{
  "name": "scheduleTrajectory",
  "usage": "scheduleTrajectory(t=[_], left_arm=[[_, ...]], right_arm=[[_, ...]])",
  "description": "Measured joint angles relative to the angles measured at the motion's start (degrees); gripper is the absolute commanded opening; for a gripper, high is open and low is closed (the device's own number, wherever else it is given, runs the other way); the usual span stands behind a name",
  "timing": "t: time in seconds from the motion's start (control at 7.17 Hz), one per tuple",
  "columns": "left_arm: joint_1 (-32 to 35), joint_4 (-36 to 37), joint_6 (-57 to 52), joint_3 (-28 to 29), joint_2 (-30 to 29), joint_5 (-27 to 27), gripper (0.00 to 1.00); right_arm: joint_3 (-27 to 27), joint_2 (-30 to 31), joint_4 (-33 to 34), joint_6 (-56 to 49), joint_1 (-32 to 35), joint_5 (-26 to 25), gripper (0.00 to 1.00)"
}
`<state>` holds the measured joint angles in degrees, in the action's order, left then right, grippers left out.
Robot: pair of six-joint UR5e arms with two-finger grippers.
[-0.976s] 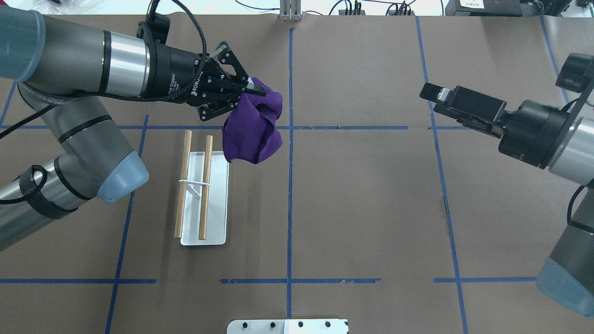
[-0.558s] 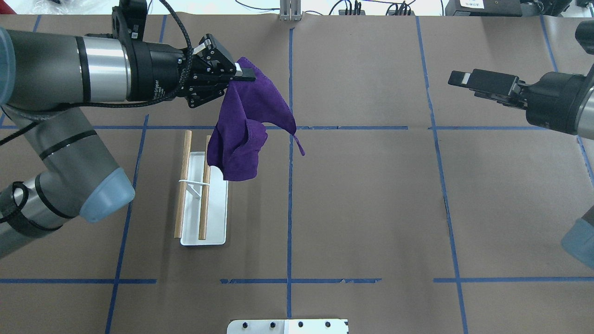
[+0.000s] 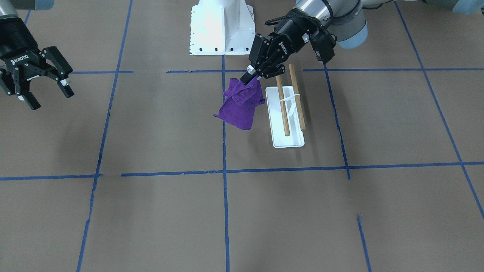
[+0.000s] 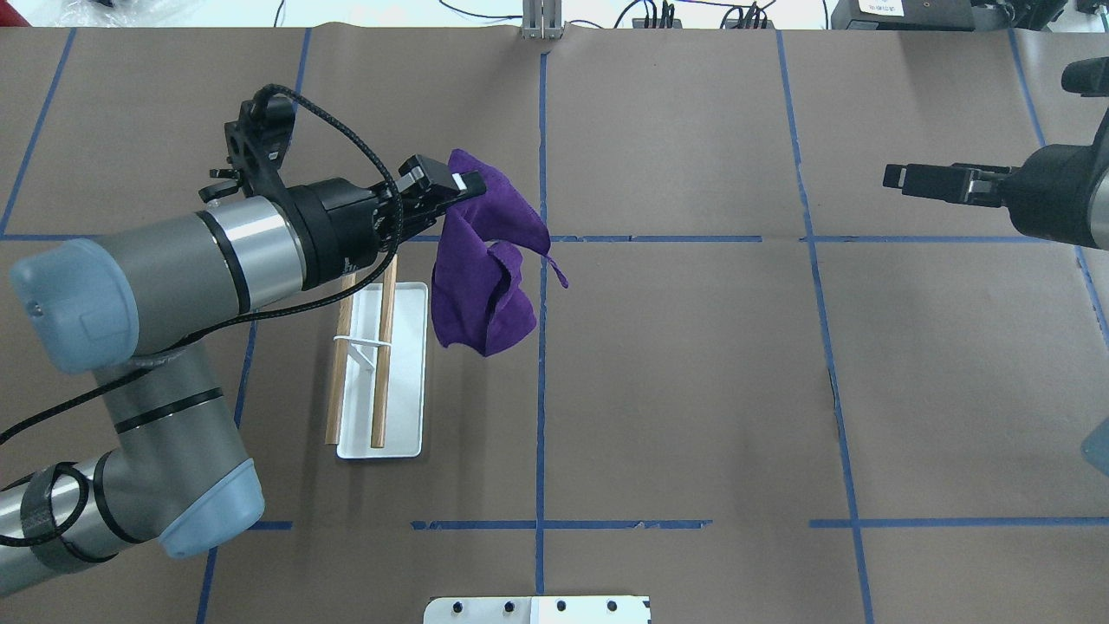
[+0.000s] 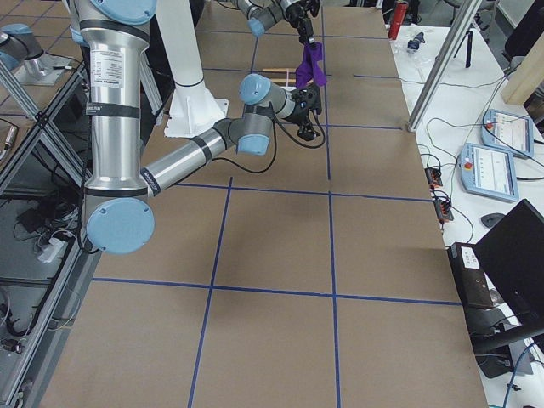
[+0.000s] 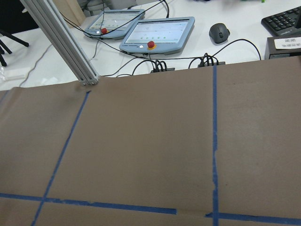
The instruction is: Hang towel on rack
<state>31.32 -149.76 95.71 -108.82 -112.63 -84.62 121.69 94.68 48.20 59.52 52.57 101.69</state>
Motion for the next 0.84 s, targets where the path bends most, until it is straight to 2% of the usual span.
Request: scheduleTrajectory(t=[0.42, 0.84], left_arm=[[-2.1, 0.2, -9.4, -1.1, 8.7, 6.0, 0.0], [-2.3, 0.2, -13.6, -3.5, 16.6, 7.3, 0.0]], right_arm=[[0.3, 2.2, 7.0, -5.8, 1.2, 0.1, 1.0], [0.2, 2.3, 11.1, -8.9, 3.5, 4.1, 1.0]])
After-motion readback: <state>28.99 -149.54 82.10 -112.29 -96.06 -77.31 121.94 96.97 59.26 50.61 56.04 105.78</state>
